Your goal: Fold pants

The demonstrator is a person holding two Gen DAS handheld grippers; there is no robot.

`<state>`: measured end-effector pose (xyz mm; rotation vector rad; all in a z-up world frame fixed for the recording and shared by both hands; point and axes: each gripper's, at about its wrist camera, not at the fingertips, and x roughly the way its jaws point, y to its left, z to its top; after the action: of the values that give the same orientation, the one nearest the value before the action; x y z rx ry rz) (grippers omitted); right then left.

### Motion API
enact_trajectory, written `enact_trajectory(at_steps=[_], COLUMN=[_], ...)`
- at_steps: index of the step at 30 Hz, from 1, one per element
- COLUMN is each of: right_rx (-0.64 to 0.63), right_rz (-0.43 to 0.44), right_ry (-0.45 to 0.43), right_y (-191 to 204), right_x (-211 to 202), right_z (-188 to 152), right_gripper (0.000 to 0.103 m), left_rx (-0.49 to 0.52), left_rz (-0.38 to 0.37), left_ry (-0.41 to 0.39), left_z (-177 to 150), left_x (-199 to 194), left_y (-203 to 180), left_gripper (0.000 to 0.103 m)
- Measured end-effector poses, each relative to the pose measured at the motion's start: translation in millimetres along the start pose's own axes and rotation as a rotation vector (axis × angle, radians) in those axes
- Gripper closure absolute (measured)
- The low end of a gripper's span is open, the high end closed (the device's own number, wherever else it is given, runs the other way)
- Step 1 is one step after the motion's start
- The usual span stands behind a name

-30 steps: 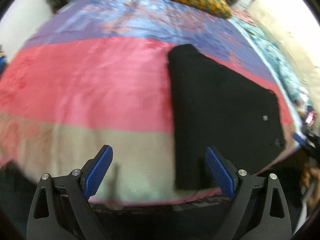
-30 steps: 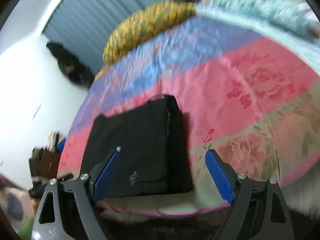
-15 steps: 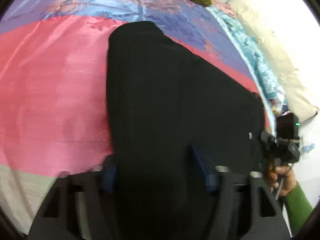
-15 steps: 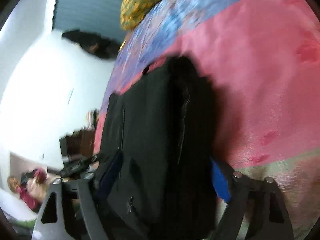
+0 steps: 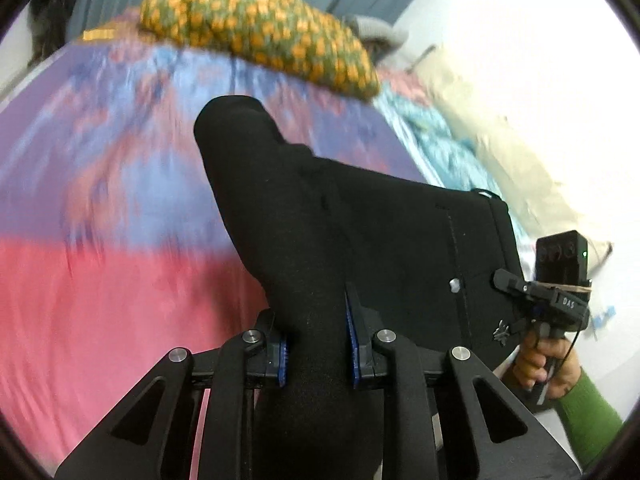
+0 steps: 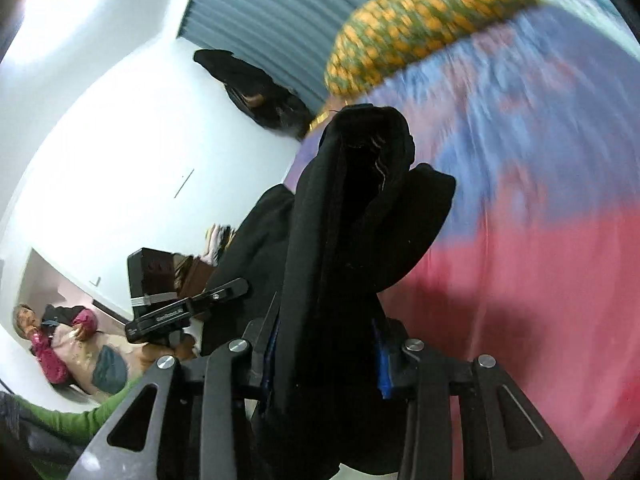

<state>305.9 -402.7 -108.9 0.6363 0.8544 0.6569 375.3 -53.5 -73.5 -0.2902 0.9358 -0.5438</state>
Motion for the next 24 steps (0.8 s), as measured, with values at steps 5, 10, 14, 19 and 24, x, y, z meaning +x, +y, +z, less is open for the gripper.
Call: enact_trajectory(at_steps=[5,10,14,19,24], right_rx=[0.016,0.271,0.206,0.187,0.085], right_rz=[-0.068,-0.430,-0.557,-0.609,-0.711], right_ry=[-0.031,-0.076,-0.248,-0.373,-0.299], right_y=[-37,-136,-115,-36,36], right_x=[41,26,-48,-82,-46], right_z=[67,28,-45,-131,-186], right_gripper=[0.053,0.041,0.036,0.000,0.000], left_rx=[0.047,-0.056,0.019,0.108,0.134], left_rz=[0.182,0.506,0.564,0.561,0.556], left_ry=[-0.042,0.034,-0.049,-0.023,0.025], left_z=[48,-23,-108,-189,-211], left_x=[45,60,6,-23,-31], left_y=[34,108,94,32,-20], left_gripper=[0.035,0.044,0.019,0.007,0.007])
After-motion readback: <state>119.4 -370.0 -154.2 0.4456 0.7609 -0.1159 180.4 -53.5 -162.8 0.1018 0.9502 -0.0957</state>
